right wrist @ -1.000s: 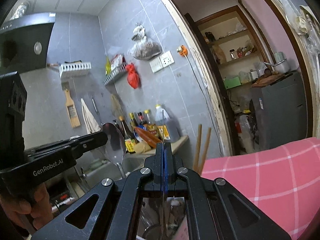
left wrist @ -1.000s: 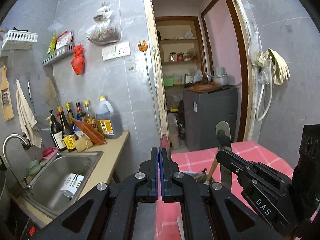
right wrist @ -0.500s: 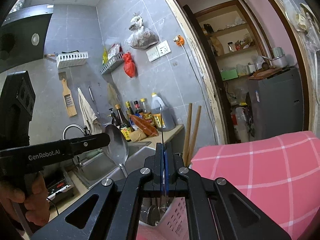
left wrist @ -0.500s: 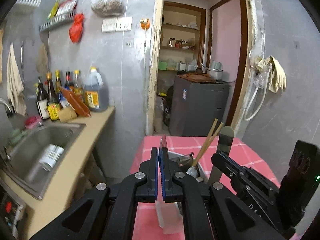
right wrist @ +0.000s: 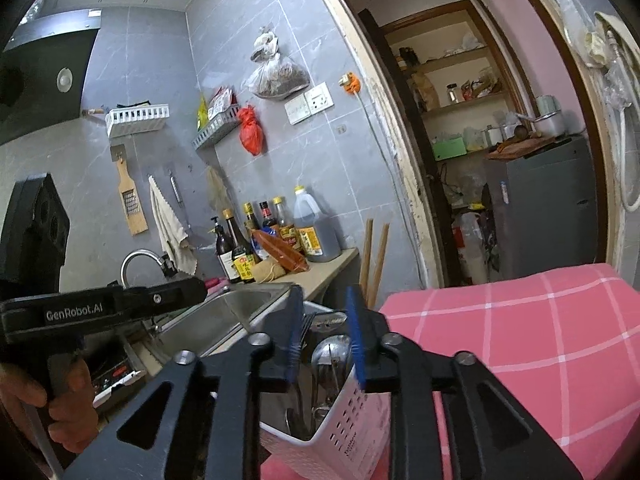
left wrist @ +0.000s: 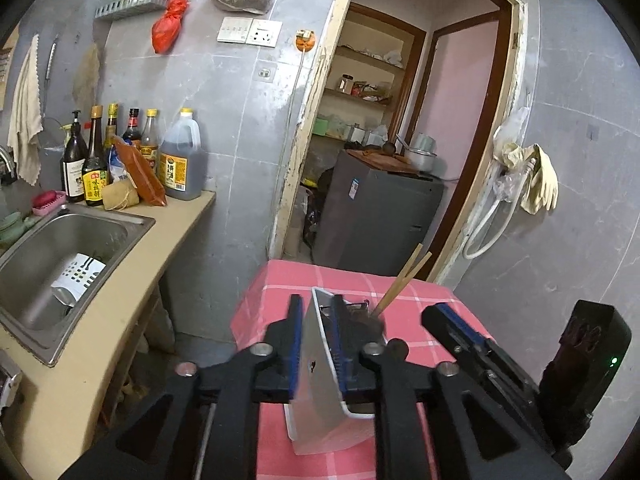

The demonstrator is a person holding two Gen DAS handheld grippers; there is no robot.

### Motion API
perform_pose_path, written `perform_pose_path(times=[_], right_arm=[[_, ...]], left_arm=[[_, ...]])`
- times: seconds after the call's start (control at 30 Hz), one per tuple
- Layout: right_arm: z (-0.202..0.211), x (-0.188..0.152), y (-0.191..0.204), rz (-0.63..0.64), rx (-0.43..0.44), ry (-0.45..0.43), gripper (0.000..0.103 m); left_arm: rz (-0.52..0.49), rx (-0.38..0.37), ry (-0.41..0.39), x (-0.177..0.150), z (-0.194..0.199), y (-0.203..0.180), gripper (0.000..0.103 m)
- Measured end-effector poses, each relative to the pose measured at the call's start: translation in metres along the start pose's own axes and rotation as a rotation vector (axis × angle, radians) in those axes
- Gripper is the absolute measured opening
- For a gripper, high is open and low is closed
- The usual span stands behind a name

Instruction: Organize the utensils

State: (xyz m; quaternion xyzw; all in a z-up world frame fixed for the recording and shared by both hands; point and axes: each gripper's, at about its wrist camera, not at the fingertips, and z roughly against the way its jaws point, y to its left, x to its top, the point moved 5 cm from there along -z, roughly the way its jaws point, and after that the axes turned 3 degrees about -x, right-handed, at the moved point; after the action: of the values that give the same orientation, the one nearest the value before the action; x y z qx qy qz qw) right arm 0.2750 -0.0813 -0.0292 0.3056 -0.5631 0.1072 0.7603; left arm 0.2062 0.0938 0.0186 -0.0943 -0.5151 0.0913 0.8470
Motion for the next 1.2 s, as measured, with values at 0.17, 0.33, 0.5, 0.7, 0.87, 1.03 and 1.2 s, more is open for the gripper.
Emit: perform_pose_path(times=[0.17, 0.33, 0.5, 0.7, 0.87, 1.03, 1.2], right_arm=[[0.02, 0.017, -0.003, 0.007, -0.063, -0.024, 0.041], [0.054, 0.035, -0.01, 0.029, -0.145, -0.055, 0.063], [0.093, 0.052, -0.016, 0.05, -0.232, -0.085, 0.082], [0.141, 0.066, -0.023, 0.071, -0.351, -0.106, 0.098], [0.178, 0.073, -0.024, 0.092, -0.456, -0.115, 0.101], [0.213, 0.07, -0.021, 0.109, -0.528, -0.104, 0.101], [0.24, 0.056, -0.01, 0.13, -0.568, -0.084, 0.101]], left_arm=[[0.013, -0.001, -0.02, 0.002, 0.01, -0.001, 0.029], [-0.007, 0.013, -0.063, 0.003, 0.027, -0.012, 0.057], [-0.028, 0.024, -0.103, 0.004, 0.046, -0.026, 0.085], [-0.05, 0.025, -0.137, 0.0, 0.066, -0.042, 0.1], [-0.089, 0.037, -0.154, -0.011, 0.08, -0.053, 0.102], [-0.127, 0.029, -0.138, -0.029, 0.095, -0.064, 0.102], [-0.179, 0.018, -0.148, -0.047, 0.115, -0.071, 0.102]])
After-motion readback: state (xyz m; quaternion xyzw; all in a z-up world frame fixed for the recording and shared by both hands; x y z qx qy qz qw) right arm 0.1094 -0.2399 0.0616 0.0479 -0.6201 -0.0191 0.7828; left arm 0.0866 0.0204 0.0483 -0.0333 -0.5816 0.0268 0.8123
